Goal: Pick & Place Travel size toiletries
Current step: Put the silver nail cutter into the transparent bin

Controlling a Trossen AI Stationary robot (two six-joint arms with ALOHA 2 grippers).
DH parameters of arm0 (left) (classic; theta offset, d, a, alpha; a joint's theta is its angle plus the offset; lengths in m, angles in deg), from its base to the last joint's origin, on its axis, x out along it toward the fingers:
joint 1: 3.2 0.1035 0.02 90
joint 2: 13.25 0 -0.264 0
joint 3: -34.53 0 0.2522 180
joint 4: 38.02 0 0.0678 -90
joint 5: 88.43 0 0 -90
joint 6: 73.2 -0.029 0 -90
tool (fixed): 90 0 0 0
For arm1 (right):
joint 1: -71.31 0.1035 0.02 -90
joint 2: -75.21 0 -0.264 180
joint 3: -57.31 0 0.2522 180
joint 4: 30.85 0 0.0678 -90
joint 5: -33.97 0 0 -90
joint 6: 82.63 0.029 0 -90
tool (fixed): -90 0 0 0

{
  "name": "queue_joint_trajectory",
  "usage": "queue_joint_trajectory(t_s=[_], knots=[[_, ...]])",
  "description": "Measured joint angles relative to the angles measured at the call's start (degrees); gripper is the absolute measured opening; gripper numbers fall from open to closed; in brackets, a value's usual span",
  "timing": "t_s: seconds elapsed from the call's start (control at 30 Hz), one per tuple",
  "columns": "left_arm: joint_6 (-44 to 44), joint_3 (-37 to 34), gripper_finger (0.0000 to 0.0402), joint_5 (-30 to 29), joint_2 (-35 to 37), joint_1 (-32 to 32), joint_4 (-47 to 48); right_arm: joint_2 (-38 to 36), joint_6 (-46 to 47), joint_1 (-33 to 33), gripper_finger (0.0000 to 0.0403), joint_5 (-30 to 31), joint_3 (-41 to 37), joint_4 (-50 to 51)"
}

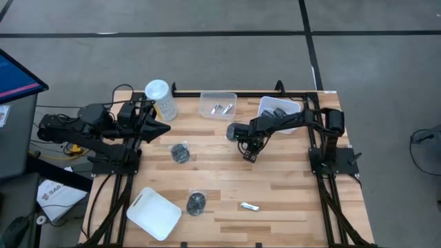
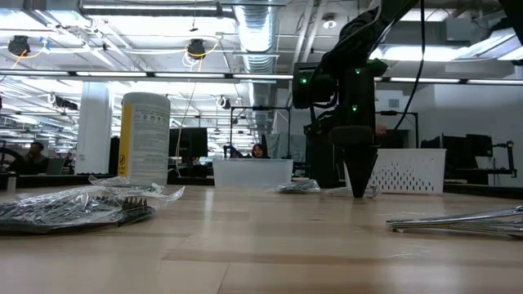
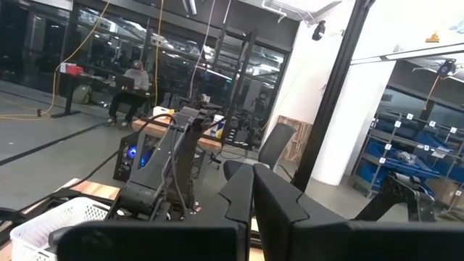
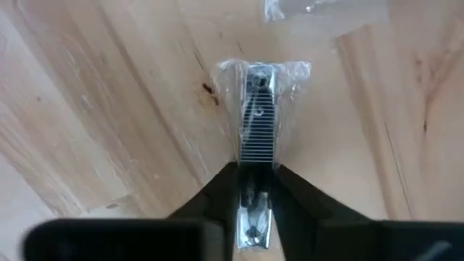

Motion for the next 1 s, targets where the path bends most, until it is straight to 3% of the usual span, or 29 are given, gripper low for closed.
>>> queue_joint_trajectory(t_s=[0.07, 0.27, 0.37, 0.57, 0.83, 1.0], knots=[[0.0, 0.0, 0.0008, 0.0, 0.0, 0.0, -0.05, 0.0, -0.84, 0.02, 0.0044, 0.15, 0.0, 0.04], [0.0, 0.0, 0.0008, 0.0, 0.0, 0.0, -0.28, -3.16, -2.93, 0.0, 0.0046, -1.36, -0.59, -1.03], [0.0, 0.0, 0.0008, -0.38, 0.0, 0.0, -0.44, -9.31, -1.36, 0.02, 0.0046, -1.85, -0.39, -2.1], [-0.17, 0.0, 0.0019, -6.47, -1.33, 0.0, -0.72, -21.93, 4.66, 0.14, 0.0046, -2.85, -0.33, -8.11], [-0.41, 0.0, 0.012, -8.51, -8.97, 1.32, -1.64, -33.51, 9.54, 2.36, 0.0046, -3.1, -0.23, -20.14], [-0.7, 0.0, 0.0203, -8.44, -16.32, 2.88, -10.46, -35.29, 10.43, 4.01, 0.0046, -3.07, -0.24, -25.51]])
